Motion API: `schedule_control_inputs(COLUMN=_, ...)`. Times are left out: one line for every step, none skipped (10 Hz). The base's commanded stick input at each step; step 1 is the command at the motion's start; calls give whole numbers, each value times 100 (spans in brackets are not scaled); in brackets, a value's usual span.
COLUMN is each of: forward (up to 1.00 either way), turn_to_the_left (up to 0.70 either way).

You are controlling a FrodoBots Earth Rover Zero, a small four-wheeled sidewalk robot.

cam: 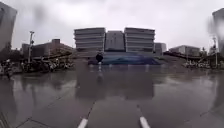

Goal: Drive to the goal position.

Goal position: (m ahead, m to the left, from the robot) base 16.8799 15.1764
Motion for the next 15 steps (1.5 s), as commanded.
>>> schedule_control_inputs(forward=96, turn_to_the_left=0)
schedule_control_inputs(forward=96, turn_to_the_left=0)
schedule_control_inputs(forward=96, turn_to_the_left=0)
schedule_control_inputs(forward=96, turn_to_the_left=0)
schedule_control_inputs(forward=96, turn_to_the_left=0)
schedule_control_inputs(forward=96, turn_to_the_left=0)
schedule_control_inputs(forward=96, turn_to_the_left=0)
schedule_control_inputs(forward=96, turn_to_the_left=0)
schedule_control_inputs(forward=96, turn_to_the_left=0)
schedule_control_inputs(forward=96, turn_to_the_left=0)
schedule_control_inputs(forward=96, turn_to_the_left=0)
schedule_control_inputs(forward=96, turn_to_the_left=0)
schedule_control_inputs(forward=96, turn_to_the_left=0)
schedule_control_inputs(forward=96, turn_to_the_left=0)
schedule_control_inputs(forward=96, turn_to_the_left=0)
